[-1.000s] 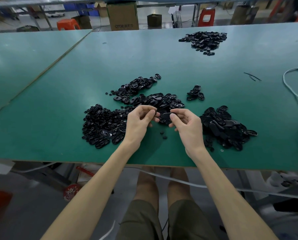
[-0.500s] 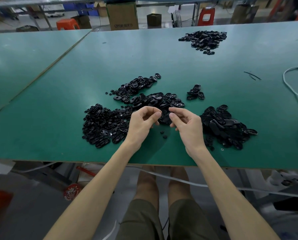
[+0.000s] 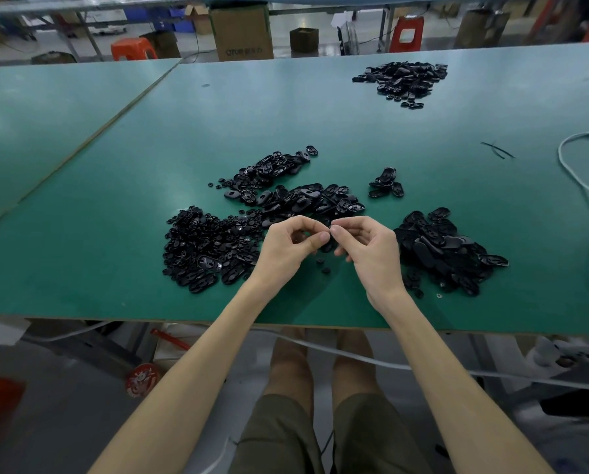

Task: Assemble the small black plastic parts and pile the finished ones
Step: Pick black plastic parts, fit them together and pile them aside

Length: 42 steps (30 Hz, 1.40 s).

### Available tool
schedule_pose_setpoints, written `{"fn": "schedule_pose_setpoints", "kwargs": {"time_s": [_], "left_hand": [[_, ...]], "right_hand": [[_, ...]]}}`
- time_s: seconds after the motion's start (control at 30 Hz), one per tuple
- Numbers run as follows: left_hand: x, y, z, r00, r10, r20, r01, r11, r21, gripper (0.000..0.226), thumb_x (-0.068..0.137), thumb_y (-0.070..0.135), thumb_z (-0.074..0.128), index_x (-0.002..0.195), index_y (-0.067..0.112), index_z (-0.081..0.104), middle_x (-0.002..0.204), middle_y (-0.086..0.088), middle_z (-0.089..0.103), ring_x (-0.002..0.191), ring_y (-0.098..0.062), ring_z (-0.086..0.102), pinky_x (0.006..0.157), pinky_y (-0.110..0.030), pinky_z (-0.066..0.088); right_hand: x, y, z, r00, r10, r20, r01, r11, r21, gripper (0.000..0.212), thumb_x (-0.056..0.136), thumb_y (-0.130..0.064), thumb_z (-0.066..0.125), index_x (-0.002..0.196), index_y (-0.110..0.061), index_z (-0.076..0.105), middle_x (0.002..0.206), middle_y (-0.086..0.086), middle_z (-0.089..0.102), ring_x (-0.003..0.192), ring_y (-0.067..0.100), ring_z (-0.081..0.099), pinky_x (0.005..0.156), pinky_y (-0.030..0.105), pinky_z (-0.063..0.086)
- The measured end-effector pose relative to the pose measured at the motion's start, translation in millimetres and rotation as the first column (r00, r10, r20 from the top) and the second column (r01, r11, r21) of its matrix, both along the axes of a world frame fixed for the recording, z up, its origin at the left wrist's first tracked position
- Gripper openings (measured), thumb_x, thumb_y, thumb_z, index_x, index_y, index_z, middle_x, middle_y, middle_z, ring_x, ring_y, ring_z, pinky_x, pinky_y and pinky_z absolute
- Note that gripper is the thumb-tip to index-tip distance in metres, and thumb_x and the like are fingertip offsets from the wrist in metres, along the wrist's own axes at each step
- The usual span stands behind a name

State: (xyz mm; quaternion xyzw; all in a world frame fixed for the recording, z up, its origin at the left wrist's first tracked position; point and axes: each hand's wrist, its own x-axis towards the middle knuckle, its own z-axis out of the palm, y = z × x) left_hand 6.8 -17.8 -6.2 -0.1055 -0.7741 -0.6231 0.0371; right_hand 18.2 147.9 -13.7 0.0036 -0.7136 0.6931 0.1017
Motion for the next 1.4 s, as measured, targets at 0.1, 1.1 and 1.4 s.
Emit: {"fn": "schedule_pose_setpoints", "kwargs": {"time_s": [0.1, 1.1, 1.4], "left_hand": [[0.2, 0.3, 0.8, 1.0, -0.004, -0.002, 0.004, 1.0, -0.008, 0.009, 0.09, 0.011, 0.078, 0.097, 0.008, 0.075, 0.093, -0.015, 0.075, 0.076, -0.023, 0.059, 0.08, -0.053, 0.054], [0.5, -2.3, 2.3, 0.997, 0.017, 0.069, -0.031, 0.98, 0.196, 0.02, 0.091, 0.012, 0.077, 0.109, 0.009, 0.072, 0.093, -0.007, 0.079, 0.085, -0.015, 0.075, 0.072, -0.015, 0.051], [1.3, -4.2, 3.0, 0.998, 0.004, 0.064, -0.016, 0.982, 0.186, 0.014, 0.099, 0.016, 0.067, 0.109, 0.01, 0.076, 0.085, -0.006, 0.077, 0.081, -0.014, 0.071, 0.067, -0.021, 0.048]], "right_hand": [[0.3, -0.1, 0.0, 1.0, -0.001, -0.002, 0.001, 1.0, -0.017, 0.006, 0.093, -0.014, 0.078, 0.098, -0.015, 0.075, 0.083, 0.001, 0.078, 0.063, 0.011, 0.068, 0.055, 0.021, 0.05], [3.0, -1.3, 4.3, 1.0, 0.011, 0.016, -0.01, 0.997, -0.081, 0.017, 0.091, -0.014, 0.079, 0.102, -0.007, 0.068, 0.085, 0.006, 0.077, 0.067, 0.014, 0.07, 0.057, 0.022, 0.049], [3.2, 0.3, 4.5, 1.0, 0.027, 0.011, -0.026, 0.996, -0.087, 0.013, 0.091, -0.012, 0.078, 0.103, -0.014, 0.07, 0.088, 0.0, 0.076, 0.066, 0.012, 0.069, 0.057, 0.021, 0.049]]}}
